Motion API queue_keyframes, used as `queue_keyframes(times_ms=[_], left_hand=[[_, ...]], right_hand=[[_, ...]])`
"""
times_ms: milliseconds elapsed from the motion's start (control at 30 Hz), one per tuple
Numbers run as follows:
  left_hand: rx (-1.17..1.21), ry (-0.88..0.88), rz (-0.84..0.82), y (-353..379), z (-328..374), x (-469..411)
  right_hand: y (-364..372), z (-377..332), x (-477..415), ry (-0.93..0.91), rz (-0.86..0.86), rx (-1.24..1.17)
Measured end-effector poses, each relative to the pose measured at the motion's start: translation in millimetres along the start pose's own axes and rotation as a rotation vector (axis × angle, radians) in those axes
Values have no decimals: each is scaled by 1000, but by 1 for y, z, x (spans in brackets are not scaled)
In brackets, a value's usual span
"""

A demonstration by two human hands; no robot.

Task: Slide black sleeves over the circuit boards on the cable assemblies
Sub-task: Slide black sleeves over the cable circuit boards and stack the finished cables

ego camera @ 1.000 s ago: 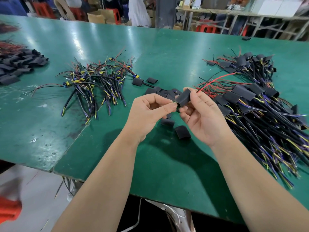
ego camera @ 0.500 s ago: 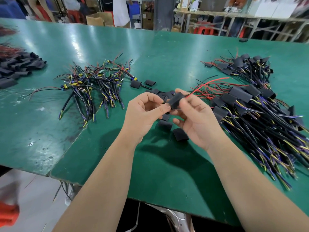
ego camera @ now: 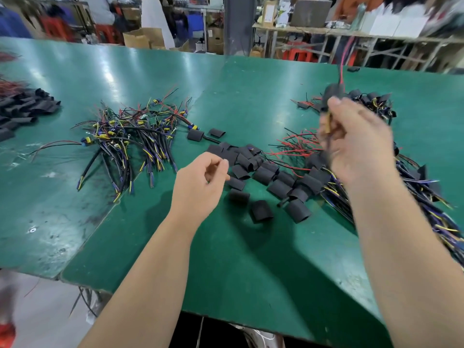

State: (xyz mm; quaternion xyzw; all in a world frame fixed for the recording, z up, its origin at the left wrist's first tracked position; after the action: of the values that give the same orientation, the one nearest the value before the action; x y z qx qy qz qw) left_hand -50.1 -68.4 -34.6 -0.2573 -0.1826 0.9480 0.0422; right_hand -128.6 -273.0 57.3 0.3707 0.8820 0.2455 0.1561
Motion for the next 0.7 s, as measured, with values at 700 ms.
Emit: queue_keyframes(times_ms=[700], left_hand=[[-969, -359, 26, -30, -42, -39]], right_hand=[[-64, -19, -35, -263, 275, 1487]])
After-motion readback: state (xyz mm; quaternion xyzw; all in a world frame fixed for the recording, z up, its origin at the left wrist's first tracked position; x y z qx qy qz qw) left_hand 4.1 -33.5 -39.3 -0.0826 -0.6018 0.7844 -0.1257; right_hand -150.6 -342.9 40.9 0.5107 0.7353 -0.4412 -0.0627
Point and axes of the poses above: each hand's wrist, its own x-axis away from the middle knuckle, its own y-axis out of the palm, z = x × y, the point moved 1 cm from there along -x, towards the middle knuckle, and after that the axes turned 3 degrees about z, right-handed, at the moved point
